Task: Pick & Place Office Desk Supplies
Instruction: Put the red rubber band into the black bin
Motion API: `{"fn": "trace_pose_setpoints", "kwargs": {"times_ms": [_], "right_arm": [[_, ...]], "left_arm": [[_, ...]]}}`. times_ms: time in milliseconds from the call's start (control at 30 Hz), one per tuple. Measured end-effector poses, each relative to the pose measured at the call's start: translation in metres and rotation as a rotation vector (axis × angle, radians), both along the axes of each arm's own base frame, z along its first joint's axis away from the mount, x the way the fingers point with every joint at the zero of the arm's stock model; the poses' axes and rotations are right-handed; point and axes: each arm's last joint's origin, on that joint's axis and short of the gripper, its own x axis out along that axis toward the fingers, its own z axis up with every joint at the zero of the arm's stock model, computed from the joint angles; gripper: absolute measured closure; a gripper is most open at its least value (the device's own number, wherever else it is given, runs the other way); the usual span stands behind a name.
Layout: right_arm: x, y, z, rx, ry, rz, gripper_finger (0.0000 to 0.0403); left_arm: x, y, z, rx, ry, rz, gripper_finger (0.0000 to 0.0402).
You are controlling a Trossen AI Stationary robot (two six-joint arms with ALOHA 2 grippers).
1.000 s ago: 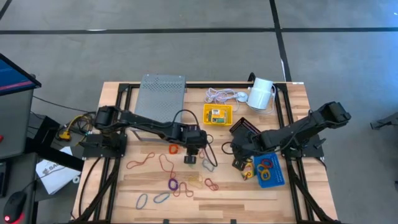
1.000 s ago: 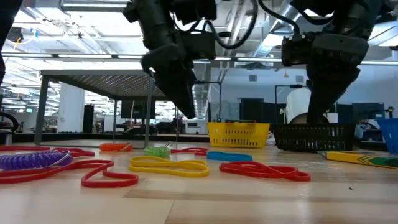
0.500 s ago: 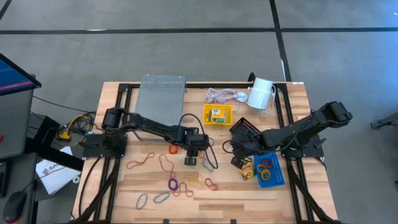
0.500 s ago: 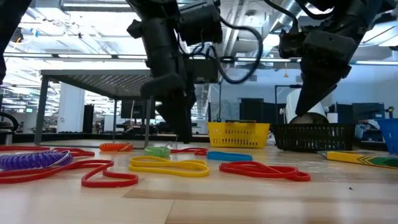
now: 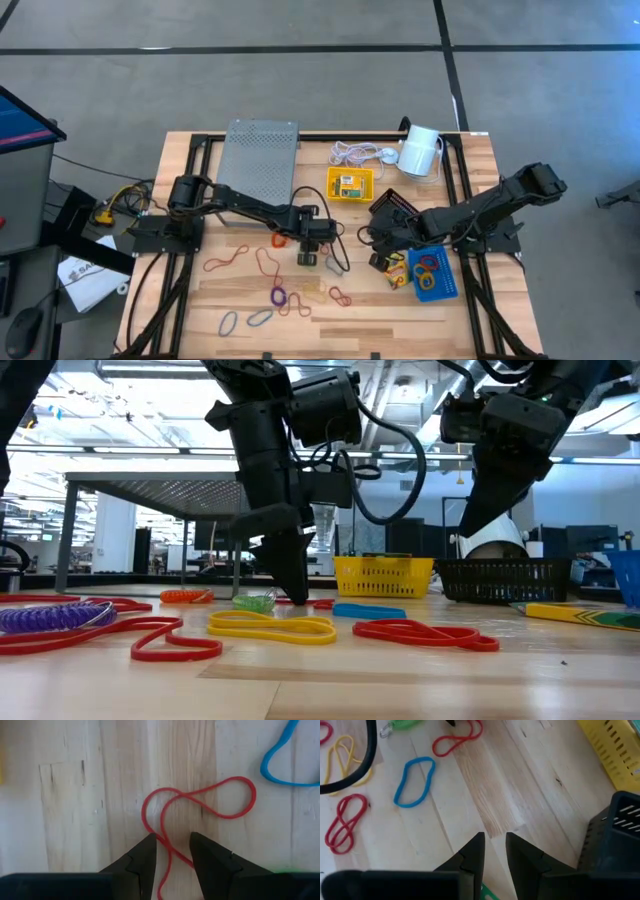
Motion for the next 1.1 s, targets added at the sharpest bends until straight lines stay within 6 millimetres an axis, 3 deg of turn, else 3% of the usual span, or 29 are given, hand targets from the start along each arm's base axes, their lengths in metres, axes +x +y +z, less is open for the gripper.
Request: {"fn": "trace_pose_setpoints", "kwargs": {"times_ms": [133, 300, 600, 867, 1100], "right_arm": [[0.000, 0.000, 0.000, -0.001, 0.002, 0.000, 0.0327], [0.000, 0.000, 0.000, -0.001, 0.002, 0.000, 0.0327], [0.000, 0.000, 0.000, -0.009, -0.001, 0.015, 0.0327], [0.008, -0.003, 0.006, -0.024, -0.077, 0.055, 0.0327], [0.016, -0.011, 0.026, -0.060, -0.238, 0.156, 0.0326]], "left_arm": [[0.000, 0.002, 0.000, -0.019, -0.005, 0.035, 0.0308], [0.000, 0.003, 0.000, -0.023, -0.007, 0.052, 0.0387], [-0.006, 0.001, 0.006, -0.021, 0.008, 0.076, 0.0400], [-0.012, -0.002, 0.040, -0.050, -0.079, 0.065, 0.0401], [-0.015, -0.003, 0.082, -0.066, -0.262, 0.078, 0.0401]]}}
